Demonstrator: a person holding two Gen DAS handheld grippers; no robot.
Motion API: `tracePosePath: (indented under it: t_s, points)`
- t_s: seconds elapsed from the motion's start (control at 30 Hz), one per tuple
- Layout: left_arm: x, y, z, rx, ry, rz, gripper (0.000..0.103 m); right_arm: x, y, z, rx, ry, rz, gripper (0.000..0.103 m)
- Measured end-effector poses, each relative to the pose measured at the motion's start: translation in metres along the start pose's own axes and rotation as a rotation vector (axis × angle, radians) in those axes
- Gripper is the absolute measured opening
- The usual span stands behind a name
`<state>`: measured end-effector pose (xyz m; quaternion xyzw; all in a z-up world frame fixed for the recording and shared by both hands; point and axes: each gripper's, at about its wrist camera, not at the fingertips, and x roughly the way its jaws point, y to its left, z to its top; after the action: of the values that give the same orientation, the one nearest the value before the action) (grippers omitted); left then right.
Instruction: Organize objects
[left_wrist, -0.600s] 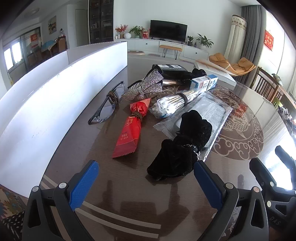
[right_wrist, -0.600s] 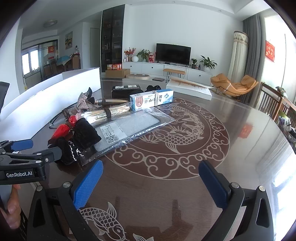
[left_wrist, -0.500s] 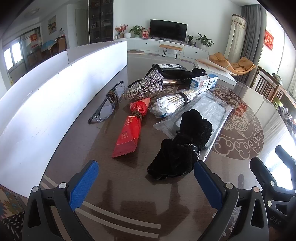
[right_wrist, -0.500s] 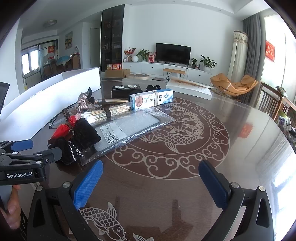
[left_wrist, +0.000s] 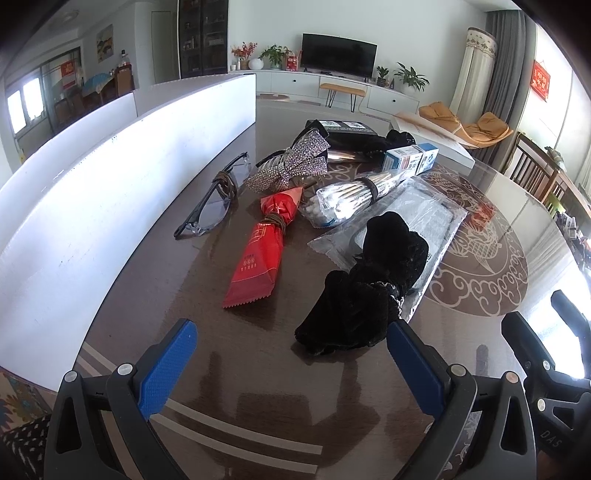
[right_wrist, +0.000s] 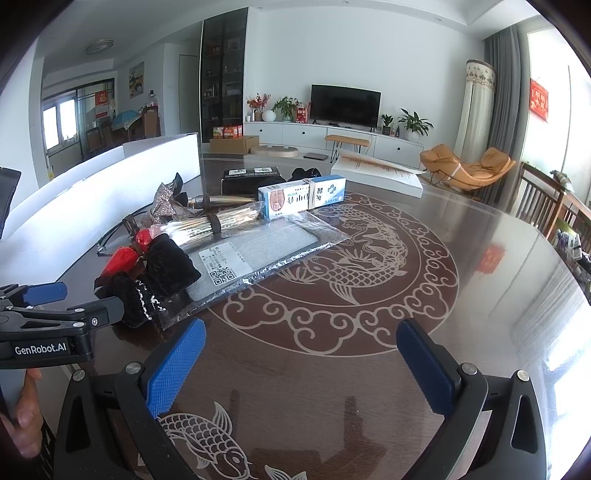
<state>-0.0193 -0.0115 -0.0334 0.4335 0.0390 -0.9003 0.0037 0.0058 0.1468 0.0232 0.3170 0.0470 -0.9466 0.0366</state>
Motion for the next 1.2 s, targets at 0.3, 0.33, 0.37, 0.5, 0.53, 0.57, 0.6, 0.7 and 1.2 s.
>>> tracePosePath:
  t_s: [0.3,0.33,0.37,0.5,0.53,0.57,0.6,0.7,1.2]
  points:
    - [0.0008,0.0021,-0.0004,-0.011,0.010,-0.004,0.103,0.0001,-0.0001,0.0001,0.001,0.000,0.000,0.103]
    - [0.0008,0.0019,-0.0006,-0.011,0.011,-0.004,0.103,0.0001,-0.0001,0.0001,0.001,0.001,0.000,0.103]
    - [0.0009,0.0020,-0.0004,-0.011,0.012,-0.003,0.103,0.0000,-0.0001,0.0001,0.001,0.001,0.000,0.103]
    - [0.0021,0.0021,-0.0005,-0.013,0.017,-0.003,0.103,0.0000,-0.0001,0.0002,0.001,0.001,0.001,0.103]
    - [0.0022,0.0024,-0.0006,-0.015,0.018,-0.004,0.103,0.0003,-0.0004,-0.0004,0.001,0.002,0.000,0.103]
    - [0.0022,0.0028,-0.0006,-0.016,0.019,-0.004,0.103,0.0006,-0.0007,-0.0009,0.002,0.002,0.000,0.103]
    - [0.0023,0.0031,-0.0006,-0.018,0.020,-0.005,0.103,0.0009,-0.0007,-0.0014,0.003,0.003,0.000,0.103]
    - [0.0030,0.0039,-0.0006,-0.022,0.022,-0.005,0.103,0.0013,-0.0006,-0.0021,0.003,0.005,0.000,0.103]
    - [0.0053,0.0057,0.0007,-0.031,0.030,-0.008,0.103,0.0028,0.0002,-0.0021,0.004,0.013,0.001,0.103]
